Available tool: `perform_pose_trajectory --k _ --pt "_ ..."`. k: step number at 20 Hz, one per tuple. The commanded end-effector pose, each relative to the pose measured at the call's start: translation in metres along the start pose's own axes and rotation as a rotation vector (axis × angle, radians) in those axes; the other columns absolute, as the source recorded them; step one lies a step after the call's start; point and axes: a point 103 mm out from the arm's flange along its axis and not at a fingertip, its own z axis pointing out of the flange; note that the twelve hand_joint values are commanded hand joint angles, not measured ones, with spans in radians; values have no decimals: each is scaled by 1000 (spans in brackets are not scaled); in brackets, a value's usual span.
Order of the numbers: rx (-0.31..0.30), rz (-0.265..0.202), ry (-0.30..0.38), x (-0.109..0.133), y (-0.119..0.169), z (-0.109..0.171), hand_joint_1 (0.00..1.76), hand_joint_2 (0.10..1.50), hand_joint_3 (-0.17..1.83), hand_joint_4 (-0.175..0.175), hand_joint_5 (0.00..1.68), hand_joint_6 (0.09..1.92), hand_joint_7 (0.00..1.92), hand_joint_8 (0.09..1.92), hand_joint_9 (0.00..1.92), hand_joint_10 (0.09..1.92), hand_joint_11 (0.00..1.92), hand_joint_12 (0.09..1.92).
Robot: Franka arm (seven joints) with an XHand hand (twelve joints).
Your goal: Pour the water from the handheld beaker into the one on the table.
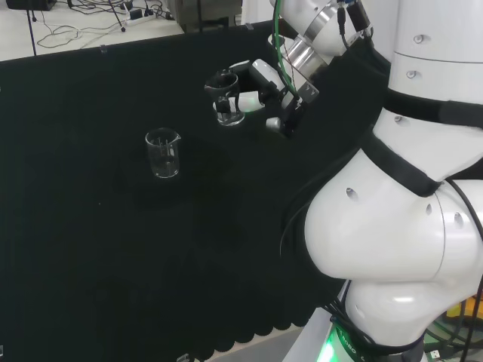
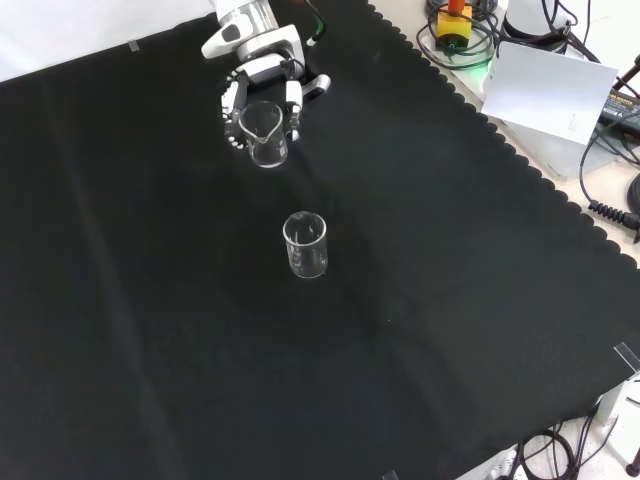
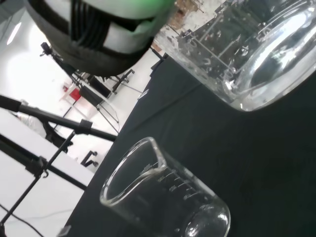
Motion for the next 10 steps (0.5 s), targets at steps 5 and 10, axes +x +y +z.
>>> perform_pose_trajectory --k 5,10 --pt "102 -49 -135 25 -2 0 1317 1026 -175 -175 1424 223 1522 87 1549 246 1308 685" --pt "133 -21 -230 33 2 -3 1316 1026 -175 -175 1423 228 1521 87 1550 252 1310 687"
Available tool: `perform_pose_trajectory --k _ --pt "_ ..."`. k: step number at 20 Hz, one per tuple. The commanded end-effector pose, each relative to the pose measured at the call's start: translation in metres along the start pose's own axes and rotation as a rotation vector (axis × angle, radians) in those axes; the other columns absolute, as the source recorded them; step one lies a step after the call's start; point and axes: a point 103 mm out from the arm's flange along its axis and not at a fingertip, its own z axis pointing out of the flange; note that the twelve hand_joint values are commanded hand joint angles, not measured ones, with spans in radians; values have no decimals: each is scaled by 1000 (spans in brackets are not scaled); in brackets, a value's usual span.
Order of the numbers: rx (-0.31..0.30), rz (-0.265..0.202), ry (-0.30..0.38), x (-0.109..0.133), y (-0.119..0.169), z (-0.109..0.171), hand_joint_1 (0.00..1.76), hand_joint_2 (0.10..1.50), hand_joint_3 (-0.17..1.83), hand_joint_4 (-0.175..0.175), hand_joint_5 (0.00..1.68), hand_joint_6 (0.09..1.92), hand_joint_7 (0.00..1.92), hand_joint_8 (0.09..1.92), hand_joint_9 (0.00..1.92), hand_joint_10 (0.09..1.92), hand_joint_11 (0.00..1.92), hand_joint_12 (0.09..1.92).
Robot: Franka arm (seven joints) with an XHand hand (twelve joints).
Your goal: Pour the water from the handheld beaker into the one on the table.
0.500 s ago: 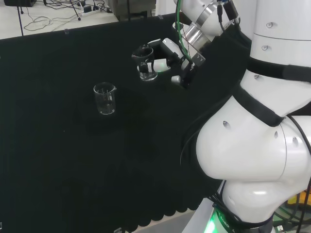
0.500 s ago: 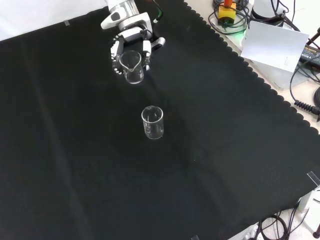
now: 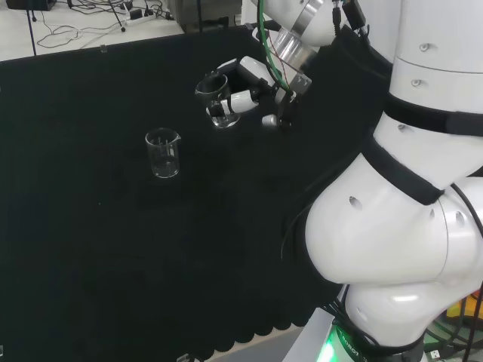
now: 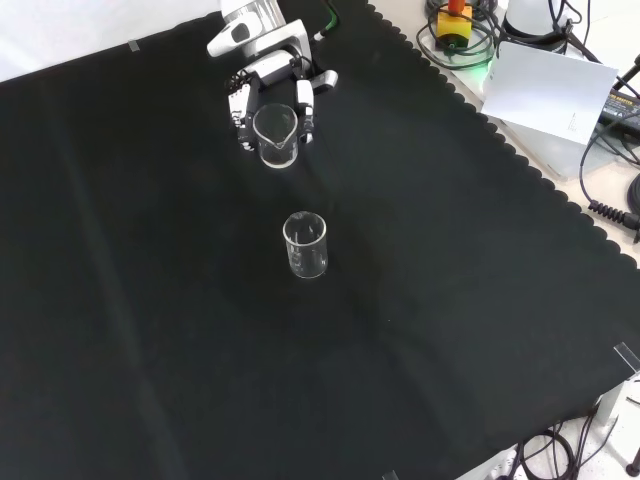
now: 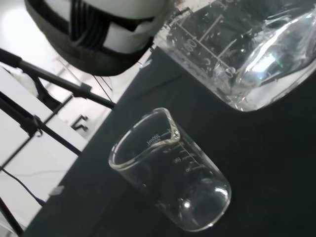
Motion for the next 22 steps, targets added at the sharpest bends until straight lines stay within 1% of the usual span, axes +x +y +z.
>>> perform_pose_trajectory --k 1,5,9,16,22 --pt "53 30 -127 11 4 -6 1316 1026 -175 -175 1423 228 1520 87 1550 253 1310 687" --pt "86 65 -208 15 9 -6 1316 1026 -175 -175 1421 232 1519 89 1553 259 1311 689" --pt "127 86 -250 18 13 -1 1316 1026 -175 -175 1419 236 1518 92 1556 267 1316 693" --pt "197 84 -325 27 19 11 1316 1026 -175 -175 1416 243 1516 98 1557 276 1314 693" --pt "245 90 -378 33 24 17 1316 1027 -175 -175 1414 249 1514 103 1555 284 1313 694"
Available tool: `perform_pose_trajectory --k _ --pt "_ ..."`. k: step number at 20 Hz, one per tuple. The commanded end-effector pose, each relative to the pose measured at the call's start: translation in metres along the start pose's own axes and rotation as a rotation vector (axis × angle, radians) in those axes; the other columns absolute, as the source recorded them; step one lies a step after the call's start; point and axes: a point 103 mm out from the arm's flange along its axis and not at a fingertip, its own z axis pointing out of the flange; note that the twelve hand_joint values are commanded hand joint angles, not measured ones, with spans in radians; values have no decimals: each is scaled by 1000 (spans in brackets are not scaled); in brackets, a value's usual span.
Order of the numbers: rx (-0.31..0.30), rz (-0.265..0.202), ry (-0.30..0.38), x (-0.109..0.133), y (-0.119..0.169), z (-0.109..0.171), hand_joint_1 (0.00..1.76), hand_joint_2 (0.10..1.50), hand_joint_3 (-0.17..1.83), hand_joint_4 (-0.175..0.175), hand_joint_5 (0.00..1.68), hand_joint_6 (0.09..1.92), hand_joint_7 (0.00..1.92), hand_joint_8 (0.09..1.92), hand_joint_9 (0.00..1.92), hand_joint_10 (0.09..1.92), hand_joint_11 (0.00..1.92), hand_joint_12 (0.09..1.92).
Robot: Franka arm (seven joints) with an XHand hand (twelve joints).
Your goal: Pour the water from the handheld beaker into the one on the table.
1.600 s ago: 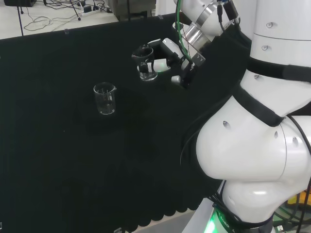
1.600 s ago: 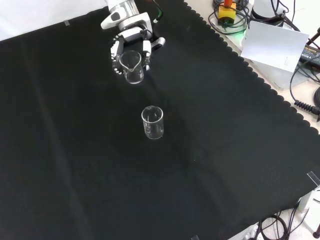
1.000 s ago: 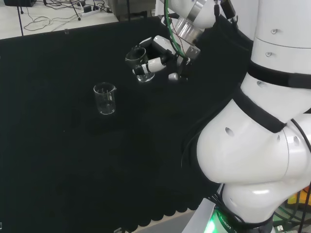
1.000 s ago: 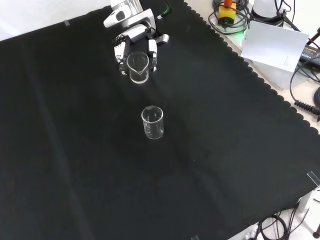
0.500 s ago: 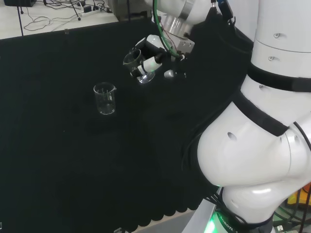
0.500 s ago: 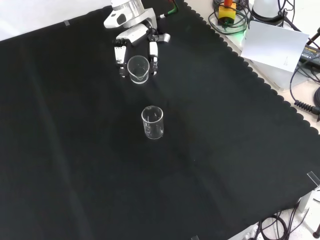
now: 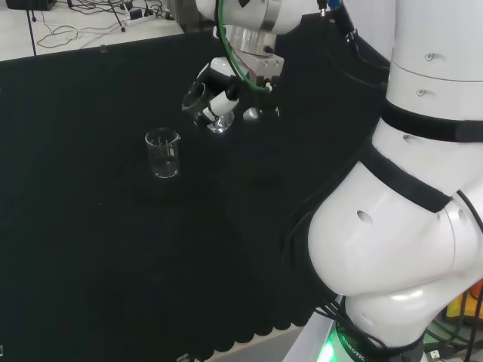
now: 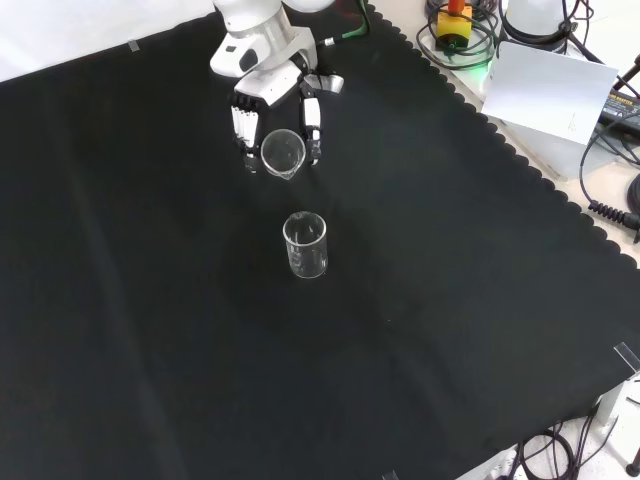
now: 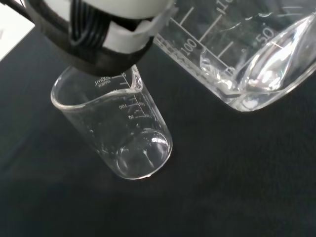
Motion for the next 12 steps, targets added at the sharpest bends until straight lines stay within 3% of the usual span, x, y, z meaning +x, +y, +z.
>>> perform_pose_trajectory --k 1,6,12 --pt "45 -1 -61 8 7 2 1316 1028 -175 -175 1405 267 1505 121 1545 307 1312 695" --pt "85 4 -109 14 10 4 1313 1037 -175 -175 1361 356 1426 292 1486 445 1307 702" --pt "111 -1 -152 23 13 4 1312 1039 -175 -175 1353 372 1413 321 1478 464 1304 703"
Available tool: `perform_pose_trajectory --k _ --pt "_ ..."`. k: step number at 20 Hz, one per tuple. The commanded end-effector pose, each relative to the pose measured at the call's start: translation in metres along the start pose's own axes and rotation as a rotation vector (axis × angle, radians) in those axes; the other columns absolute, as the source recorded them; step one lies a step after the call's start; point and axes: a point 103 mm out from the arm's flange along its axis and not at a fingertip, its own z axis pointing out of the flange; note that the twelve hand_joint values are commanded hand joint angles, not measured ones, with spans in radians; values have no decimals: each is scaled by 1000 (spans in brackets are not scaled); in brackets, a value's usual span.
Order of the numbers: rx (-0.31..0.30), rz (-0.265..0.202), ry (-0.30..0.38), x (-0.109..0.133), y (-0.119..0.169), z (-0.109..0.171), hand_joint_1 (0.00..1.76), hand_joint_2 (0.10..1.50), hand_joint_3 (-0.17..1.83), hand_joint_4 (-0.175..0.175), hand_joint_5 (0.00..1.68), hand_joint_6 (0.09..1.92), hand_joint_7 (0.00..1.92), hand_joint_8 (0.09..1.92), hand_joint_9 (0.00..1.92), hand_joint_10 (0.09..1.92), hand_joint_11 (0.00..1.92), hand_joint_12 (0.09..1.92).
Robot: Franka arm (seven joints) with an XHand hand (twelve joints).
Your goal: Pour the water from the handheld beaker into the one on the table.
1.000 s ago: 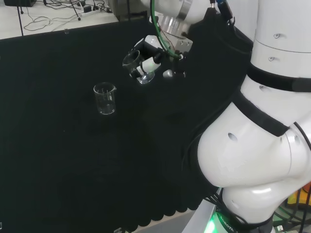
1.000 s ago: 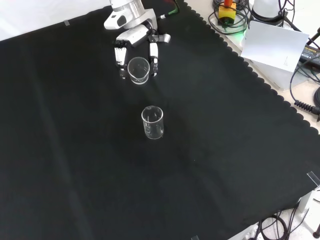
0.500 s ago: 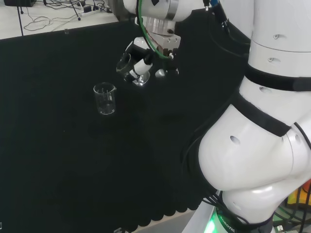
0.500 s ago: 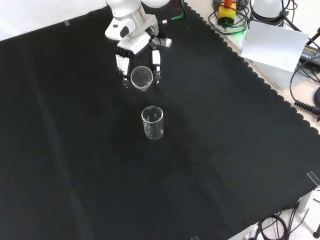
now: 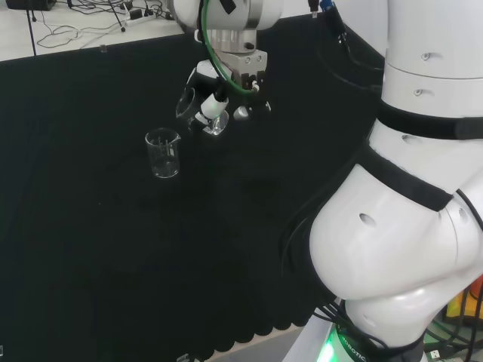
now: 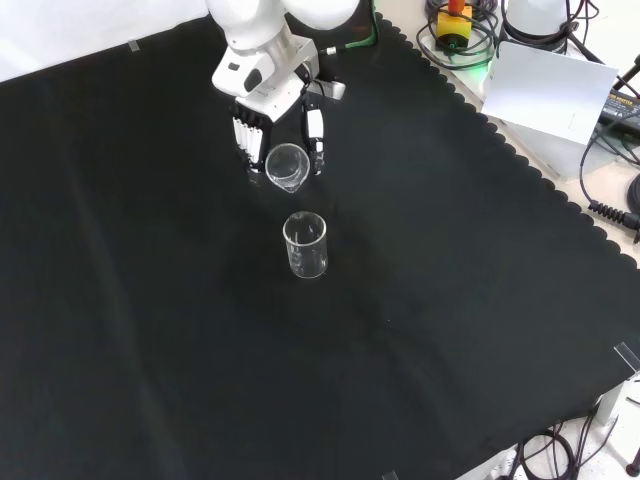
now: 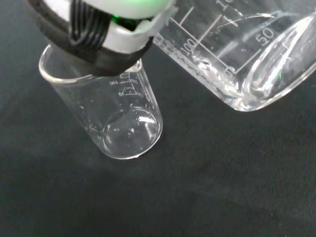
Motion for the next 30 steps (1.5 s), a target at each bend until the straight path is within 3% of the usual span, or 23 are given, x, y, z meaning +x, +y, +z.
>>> perform_pose_trajectory --k 1,17,30 --pt "31 -1 -39 9 4 0 1312 1039 -175 -175 1352 374 1412 322 1478 465 1304 703" --pt "137 55 -163 22 13 1 1311 1041 -175 -175 1345 389 1403 342 1477 478 1304 702" --pt "184 55 -264 40 12 -11 1311 1042 -175 -175 1341 396 1399 350 1476 482 1306 701"
